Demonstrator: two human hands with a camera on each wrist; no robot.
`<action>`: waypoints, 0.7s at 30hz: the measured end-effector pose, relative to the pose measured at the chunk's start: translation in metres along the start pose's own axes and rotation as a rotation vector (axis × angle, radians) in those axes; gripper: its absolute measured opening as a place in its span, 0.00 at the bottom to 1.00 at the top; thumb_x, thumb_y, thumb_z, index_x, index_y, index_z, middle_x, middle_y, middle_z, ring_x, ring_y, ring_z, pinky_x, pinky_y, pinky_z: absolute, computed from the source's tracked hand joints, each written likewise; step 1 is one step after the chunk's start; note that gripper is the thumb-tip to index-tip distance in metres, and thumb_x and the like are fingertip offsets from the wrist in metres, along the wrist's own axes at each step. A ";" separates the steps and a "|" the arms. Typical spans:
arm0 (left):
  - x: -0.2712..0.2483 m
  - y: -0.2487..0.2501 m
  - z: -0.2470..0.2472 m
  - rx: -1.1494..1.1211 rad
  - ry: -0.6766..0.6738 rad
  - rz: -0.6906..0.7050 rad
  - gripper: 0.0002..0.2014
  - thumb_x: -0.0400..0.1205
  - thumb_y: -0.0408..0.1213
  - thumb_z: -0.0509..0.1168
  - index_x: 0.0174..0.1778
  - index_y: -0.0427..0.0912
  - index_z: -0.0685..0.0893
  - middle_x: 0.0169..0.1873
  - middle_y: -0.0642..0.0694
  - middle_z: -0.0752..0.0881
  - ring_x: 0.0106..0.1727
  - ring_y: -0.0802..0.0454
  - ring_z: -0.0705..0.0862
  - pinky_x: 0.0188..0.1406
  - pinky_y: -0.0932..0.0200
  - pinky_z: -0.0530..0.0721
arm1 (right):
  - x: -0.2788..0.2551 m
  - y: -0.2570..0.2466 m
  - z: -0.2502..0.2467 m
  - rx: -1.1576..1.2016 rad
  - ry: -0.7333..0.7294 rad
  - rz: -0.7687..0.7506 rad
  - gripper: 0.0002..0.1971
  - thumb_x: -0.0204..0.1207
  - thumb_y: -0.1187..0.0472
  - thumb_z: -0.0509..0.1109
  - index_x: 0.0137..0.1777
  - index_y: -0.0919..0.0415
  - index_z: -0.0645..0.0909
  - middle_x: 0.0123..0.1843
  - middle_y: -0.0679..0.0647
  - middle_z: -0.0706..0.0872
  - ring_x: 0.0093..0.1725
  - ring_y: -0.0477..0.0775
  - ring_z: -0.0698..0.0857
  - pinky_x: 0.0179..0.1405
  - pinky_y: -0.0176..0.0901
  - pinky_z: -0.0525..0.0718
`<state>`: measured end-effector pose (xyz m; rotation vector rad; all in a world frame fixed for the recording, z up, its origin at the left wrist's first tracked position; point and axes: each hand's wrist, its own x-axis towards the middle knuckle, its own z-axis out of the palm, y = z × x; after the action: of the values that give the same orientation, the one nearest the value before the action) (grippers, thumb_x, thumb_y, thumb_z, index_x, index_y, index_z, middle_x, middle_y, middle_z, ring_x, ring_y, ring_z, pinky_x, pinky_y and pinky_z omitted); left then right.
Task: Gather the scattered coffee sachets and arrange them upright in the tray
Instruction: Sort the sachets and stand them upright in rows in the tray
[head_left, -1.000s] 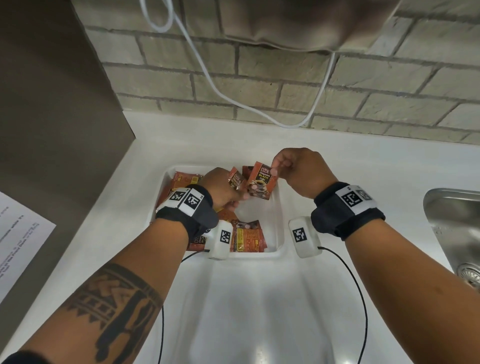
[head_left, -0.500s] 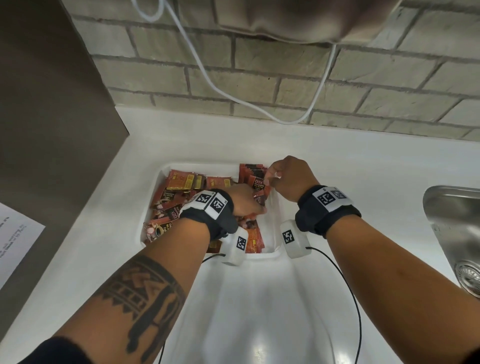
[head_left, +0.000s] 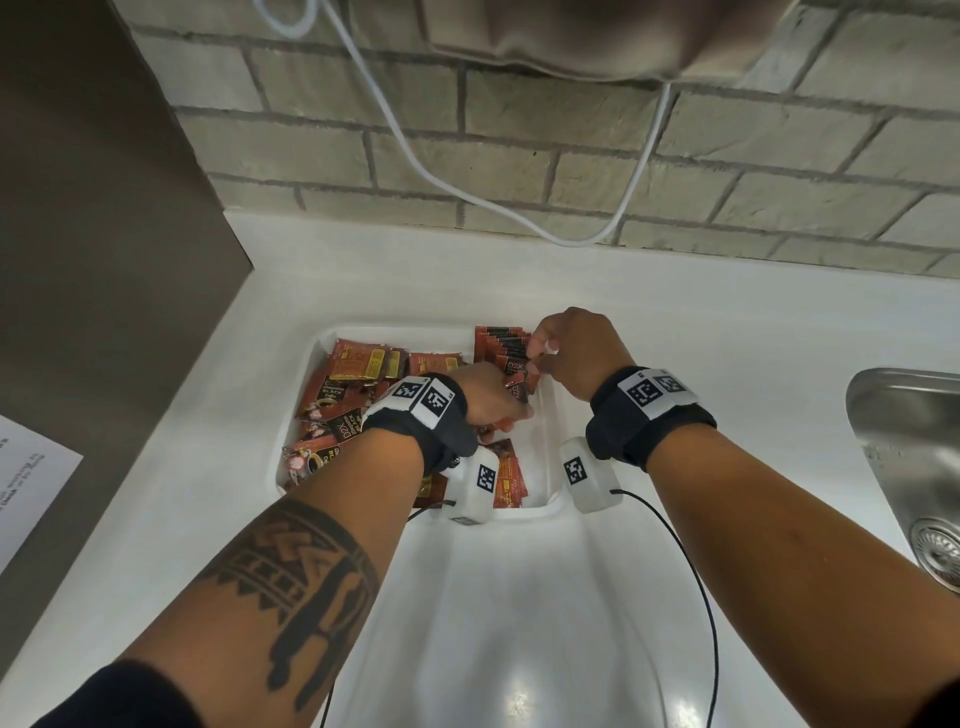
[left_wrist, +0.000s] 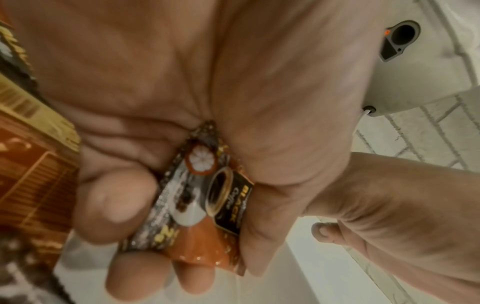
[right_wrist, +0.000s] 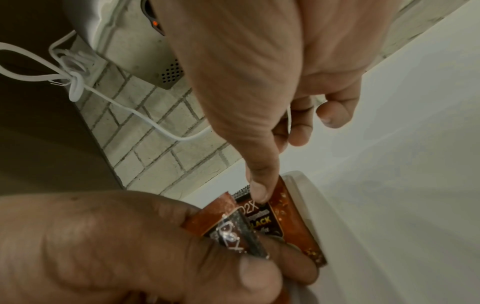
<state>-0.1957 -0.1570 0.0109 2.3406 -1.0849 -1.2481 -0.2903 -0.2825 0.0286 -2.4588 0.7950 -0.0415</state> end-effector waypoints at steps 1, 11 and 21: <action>0.000 0.000 0.000 0.001 0.003 0.001 0.15 0.85 0.48 0.66 0.38 0.42 0.85 0.28 0.52 0.86 0.24 0.55 0.80 0.25 0.64 0.76 | 0.000 0.000 0.000 0.003 -0.001 0.000 0.07 0.72 0.64 0.79 0.40 0.50 0.86 0.40 0.41 0.79 0.50 0.52 0.85 0.47 0.41 0.78; -0.001 -0.001 0.002 -0.037 -0.006 0.003 0.16 0.85 0.49 0.67 0.50 0.38 0.89 0.40 0.49 0.90 0.31 0.54 0.83 0.31 0.61 0.79 | -0.001 -0.001 0.001 -0.008 -0.011 0.013 0.09 0.71 0.64 0.80 0.40 0.49 0.85 0.41 0.41 0.79 0.48 0.51 0.83 0.44 0.38 0.74; -0.005 0.001 0.002 -0.092 -0.010 -0.006 0.13 0.85 0.47 0.68 0.41 0.42 0.86 0.36 0.50 0.89 0.28 0.54 0.82 0.26 0.64 0.79 | -0.005 0.000 0.002 -0.007 -0.006 -0.004 0.07 0.71 0.64 0.80 0.45 0.54 0.87 0.41 0.41 0.78 0.50 0.50 0.82 0.45 0.39 0.74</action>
<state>-0.1995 -0.1533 0.0134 2.2739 -1.0024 -1.2856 -0.2942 -0.2790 0.0274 -2.4660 0.7887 -0.0324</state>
